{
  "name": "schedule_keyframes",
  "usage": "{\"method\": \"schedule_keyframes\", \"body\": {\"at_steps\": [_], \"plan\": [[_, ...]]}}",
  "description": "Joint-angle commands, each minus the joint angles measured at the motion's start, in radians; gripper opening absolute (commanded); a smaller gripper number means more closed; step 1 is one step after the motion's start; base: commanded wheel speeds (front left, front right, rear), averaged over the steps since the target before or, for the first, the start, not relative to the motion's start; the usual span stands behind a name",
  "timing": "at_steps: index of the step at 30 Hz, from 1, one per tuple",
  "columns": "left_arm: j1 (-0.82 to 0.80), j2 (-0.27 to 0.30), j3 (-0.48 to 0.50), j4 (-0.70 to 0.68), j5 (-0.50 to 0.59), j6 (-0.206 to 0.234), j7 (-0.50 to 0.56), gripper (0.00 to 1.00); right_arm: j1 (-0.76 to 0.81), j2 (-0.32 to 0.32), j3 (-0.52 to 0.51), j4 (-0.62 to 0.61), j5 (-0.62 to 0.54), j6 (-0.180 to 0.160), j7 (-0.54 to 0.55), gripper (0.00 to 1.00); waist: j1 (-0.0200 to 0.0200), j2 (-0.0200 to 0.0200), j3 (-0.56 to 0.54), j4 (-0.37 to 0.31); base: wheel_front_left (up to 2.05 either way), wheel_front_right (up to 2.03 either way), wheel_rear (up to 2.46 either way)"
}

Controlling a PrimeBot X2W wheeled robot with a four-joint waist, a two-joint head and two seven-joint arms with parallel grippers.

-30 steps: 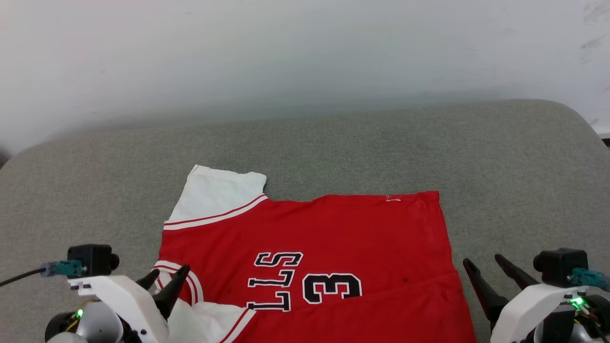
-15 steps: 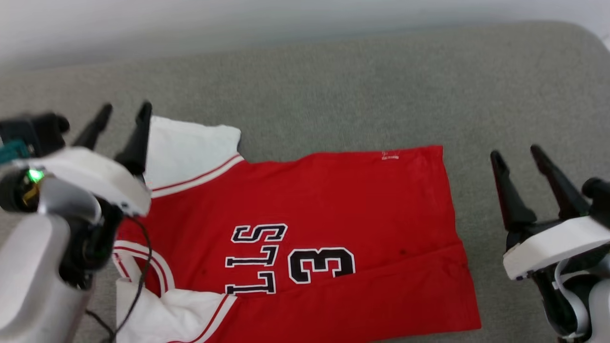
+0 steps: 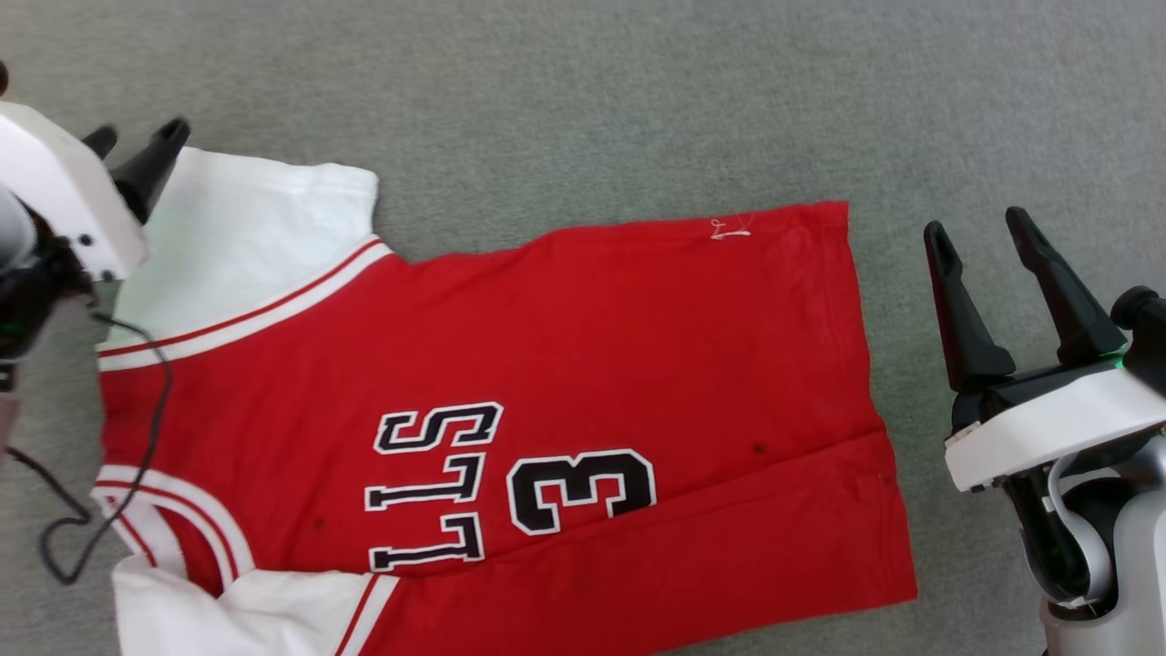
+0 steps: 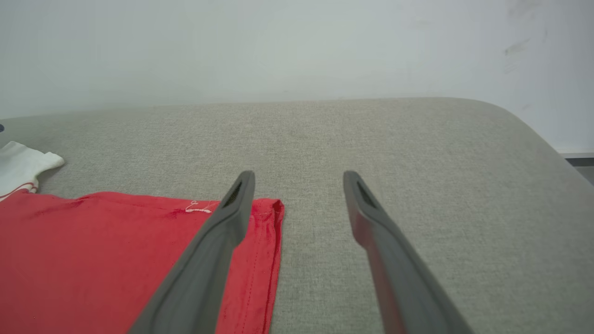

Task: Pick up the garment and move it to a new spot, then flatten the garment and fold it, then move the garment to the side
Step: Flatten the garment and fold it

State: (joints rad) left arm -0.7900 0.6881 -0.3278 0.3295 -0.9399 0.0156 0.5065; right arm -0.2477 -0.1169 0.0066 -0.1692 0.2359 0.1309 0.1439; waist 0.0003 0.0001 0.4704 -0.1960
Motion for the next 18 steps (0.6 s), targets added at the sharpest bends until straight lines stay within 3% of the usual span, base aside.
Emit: {"method": "schedule_keyframes", "body": {"at_steps": [1,5,10,11,12,13,18], "plan": [[-0.017,0.018,-0.003,0.009,-0.013,-0.003,0.041,1.0,-0.013,0.008,0.002,0.002,0.0,0.0,-0.001,1.0,-0.0003,-0.0001,0.025,-0.021,0.0,0.0,0.0],[-0.038,0.053,-0.017,0.034,-0.057,0.014,0.193,1.0,-0.015,0.014,0.008,0.01,0.013,0.0,-0.006,1.0,-0.0003,-0.0001,0.057,-0.035,0.0,0.0,0.0],[0.0,0.05,-0.057,0.061,-0.111,0.049,0.368,1.0,-0.027,0.017,0.016,0.029,0.035,0.0,-0.005,1.0,-0.0003,-0.0001,0.091,-0.052,0.0,0.0,0.0],[0.007,0.043,-0.064,0.062,-0.126,0.056,0.399,0.48,-0.028,0.013,0.016,0.035,0.042,0.0,0.0,1.0,-0.0003,-0.0001,0.095,-0.054,0.0,0.0,0.0],[0.012,0.035,-0.069,0.059,-0.131,0.06,0.408,0.15,-0.031,0.012,0.017,0.04,0.054,0.0,0.002,1.0,-0.0003,-0.0001,0.099,-0.055,0.0,0.0,0.0],[0.014,0.028,-0.07,0.056,-0.134,0.064,0.408,0.0,-0.038,0.008,0.015,0.045,0.064,0.0,0.007,1.0,-0.0003,-0.0001,0.102,-0.055,0.0,0.0,0.0],[0.021,0.017,-0.067,0.06,-0.133,0.068,0.387,0.0,-0.076,-0.043,0.043,0.084,0.13,0.0,0.082,1.0,-0.0003,-0.0001,0.096,-0.048,0.0,0.0,0.0]]}}
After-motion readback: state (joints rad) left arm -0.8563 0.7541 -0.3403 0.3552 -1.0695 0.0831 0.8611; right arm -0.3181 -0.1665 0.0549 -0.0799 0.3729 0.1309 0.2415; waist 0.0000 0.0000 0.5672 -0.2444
